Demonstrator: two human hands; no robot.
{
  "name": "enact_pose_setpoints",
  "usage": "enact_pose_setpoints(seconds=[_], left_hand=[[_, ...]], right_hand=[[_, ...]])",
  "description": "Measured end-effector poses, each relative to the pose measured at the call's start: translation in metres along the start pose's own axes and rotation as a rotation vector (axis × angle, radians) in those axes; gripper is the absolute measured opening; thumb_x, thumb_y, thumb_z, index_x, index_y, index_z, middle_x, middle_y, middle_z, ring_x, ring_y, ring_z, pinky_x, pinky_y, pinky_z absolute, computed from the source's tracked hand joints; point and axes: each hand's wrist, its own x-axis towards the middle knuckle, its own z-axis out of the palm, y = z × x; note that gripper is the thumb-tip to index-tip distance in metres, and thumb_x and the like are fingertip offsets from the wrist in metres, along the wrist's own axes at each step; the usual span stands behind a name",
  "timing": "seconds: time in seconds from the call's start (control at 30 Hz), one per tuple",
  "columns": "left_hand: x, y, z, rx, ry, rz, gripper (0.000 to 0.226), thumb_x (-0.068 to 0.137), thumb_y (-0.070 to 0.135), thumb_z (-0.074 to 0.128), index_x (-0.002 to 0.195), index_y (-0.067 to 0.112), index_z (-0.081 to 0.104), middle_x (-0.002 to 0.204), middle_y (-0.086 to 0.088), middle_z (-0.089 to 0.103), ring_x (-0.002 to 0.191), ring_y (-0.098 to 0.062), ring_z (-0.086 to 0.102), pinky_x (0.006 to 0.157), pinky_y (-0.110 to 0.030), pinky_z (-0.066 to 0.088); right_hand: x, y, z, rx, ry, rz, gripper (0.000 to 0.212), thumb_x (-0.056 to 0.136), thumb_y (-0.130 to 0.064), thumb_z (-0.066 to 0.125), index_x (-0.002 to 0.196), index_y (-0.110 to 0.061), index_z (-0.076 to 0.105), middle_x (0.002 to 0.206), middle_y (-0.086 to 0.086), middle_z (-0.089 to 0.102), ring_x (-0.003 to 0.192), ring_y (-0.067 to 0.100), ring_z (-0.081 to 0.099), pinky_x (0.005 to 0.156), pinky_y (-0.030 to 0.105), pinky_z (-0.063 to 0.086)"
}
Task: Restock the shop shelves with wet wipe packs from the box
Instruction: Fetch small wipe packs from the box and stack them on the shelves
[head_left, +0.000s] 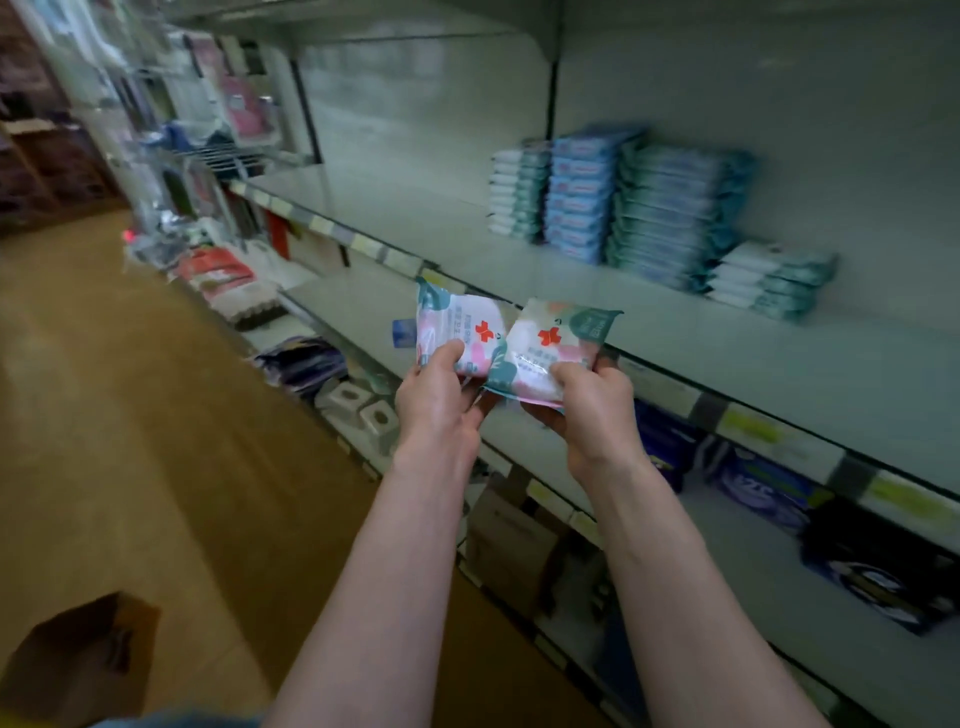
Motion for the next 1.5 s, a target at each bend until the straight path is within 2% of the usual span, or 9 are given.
enact_pose_setpoints(seconds=[0.07, 0.2, 0.37, 0.57, 0.77, 0.93, 1.03, 1.2, 1.5], left_hand=[[0.007, -0.009, 0.021, 0.018, -0.039, -0.024, 0.013, 0.093, 0.009, 0.056, 0.106, 0.009, 0.06, 0.101, -0.017, 0.068, 0.09, -0.029, 0.068, 0.078, -0.039, 0.057], [0.025, -0.03, 0.063, 0.028, -0.116, -0.066, 0.03, 0.093, 0.009, 0.054, 0.122, 0.003, 0.06, 0.094, -0.015, 0.068, 0.072, -0.024, 0.067, 0.05, -0.028, 0.055], [0.043, -0.053, 0.114, 0.052, -0.231, -0.146, 0.019, 0.092, 0.009, 0.054, 0.108, 0.008, 0.064, 0.078, -0.01, 0.068, 0.057, -0.02, 0.064, 0.046, -0.024, 0.052], [0.06, -0.074, 0.162, 0.155, -0.446, -0.238, 0.019, 0.087, 0.012, 0.064, 0.106, 0.011, 0.066, 0.09, -0.009, 0.071, 0.085, -0.024, 0.067, 0.077, -0.035, 0.055], [0.092, -0.072, 0.198, 0.19, -0.552, -0.238, 0.018, 0.087, 0.009, 0.062, 0.105, 0.01, 0.065, 0.107, -0.014, 0.07, 0.101, -0.03, 0.066, 0.089, -0.044, 0.054], [0.107, -0.06, 0.226, 0.18, -0.6, -0.181, 0.026, 0.09, 0.011, 0.061, 0.116, 0.008, 0.06, 0.107, -0.015, 0.068, 0.102, -0.031, 0.066, 0.092, -0.046, 0.053], [0.105, -0.058, 0.244, 0.216, -0.594, -0.107, 0.017, 0.09, 0.012, 0.062, 0.107, 0.011, 0.06, 0.1, -0.011, 0.069, 0.095, -0.026, 0.067, 0.087, -0.043, 0.055], [0.092, -0.068, 0.286, 0.525, -0.71, -0.032, 0.022, 0.087, 0.019, 0.067, 0.105, 0.006, 0.062, 0.088, -0.009, 0.07, 0.08, -0.023, 0.067, 0.089, -0.042, 0.053], [0.093, -0.074, 0.313, 0.757, -0.808, -0.231, 0.02, 0.089, 0.028, 0.066, 0.101, 0.014, 0.061, 0.095, -0.009, 0.071, 0.087, -0.022, 0.066, 0.073, -0.039, 0.054]], right_hand=[[0.01, -0.009, -0.015, 0.043, 0.049, -0.003, 0.026, 0.091, 0.0, 0.047, 0.109, -0.015, 0.059, 0.097, 0.003, 0.068, 0.085, 0.018, 0.067, 0.076, 0.035, 0.057], [0.032, -0.023, -0.04, 0.05, 0.108, -0.041, 0.014, 0.093, -0.009, 0.054, 0.096, -0.017, 0.064, 0.088, 0.001, 0.071, 0.082, 0.019, 0.069, 0.078, 0.036, 0.056], [0.058, -0.046, -0.072, 0.079, 0.169, -0.16, 0.026, 0.085, 0.0, 0.06, 0.108, -0.012, 0.062, 0.099, 0.007, 0.072, 0.085, 0.02, 0.071, 0.067, 0.033, 0.059], [0.088, -0.081, -0.115, 0.048, 0.071, -0.095, 0.024, 0.091, -0.001, 0.056, 0.106, -0.019, 0.06, 0.092, 0.0, 0.073, 0.073, 0.012, 0.071, 0.059, 0.029, 0.057], [0.119, -0.11, -0.146, -0.05, 0.114, -0.059, 0.019, 0.085, -0.003, 0.066, 0.102, -0.011, 0.065, 0.085, 0.003, 0.073, 0.065, 0.01, 0.07, 0.053, 0.022, 0.054], [0.136, -0.143, -0.179, -0.116, 0.215, -0.067, 0.01, 0.092, -0.01, 0.058, 0.094, -0.017, 0.064, 0.085, 0.002, 0.07, 0.067, 0.012, 0.065, 0.053, 0.021, 0.052], [0.144, -0.159, -0.198, -0.181, 0.243, -0.067, 0.01, 0.093, -0.009, 0.058, 0.091, -0.018, 0.063, 0.081, 0.001, 0.069, 0.063, 0.011, 0.066, 0.052, 0.021, 0.052], [0.16, -0.172, -0.216, -0.335, 0.221, -0.044, 0.006, 0.084, -0.006, 0.07, 0.087, -0.006, 0.065, 0.075, 0.006, 0.069, 0.061, 0.011, 0.065, 0.058, 0.023, 0.057], [0.182, -0.174, -0.227, -0.175, 0.203, -0.002, 0.009, 0.086, -0.008, 0.067, 0.09, -0.001, 0.062, 0.084, 0.012, 0.068, 0.07, 0.018, 0.065, 0.055, 0.024, 0.057]])
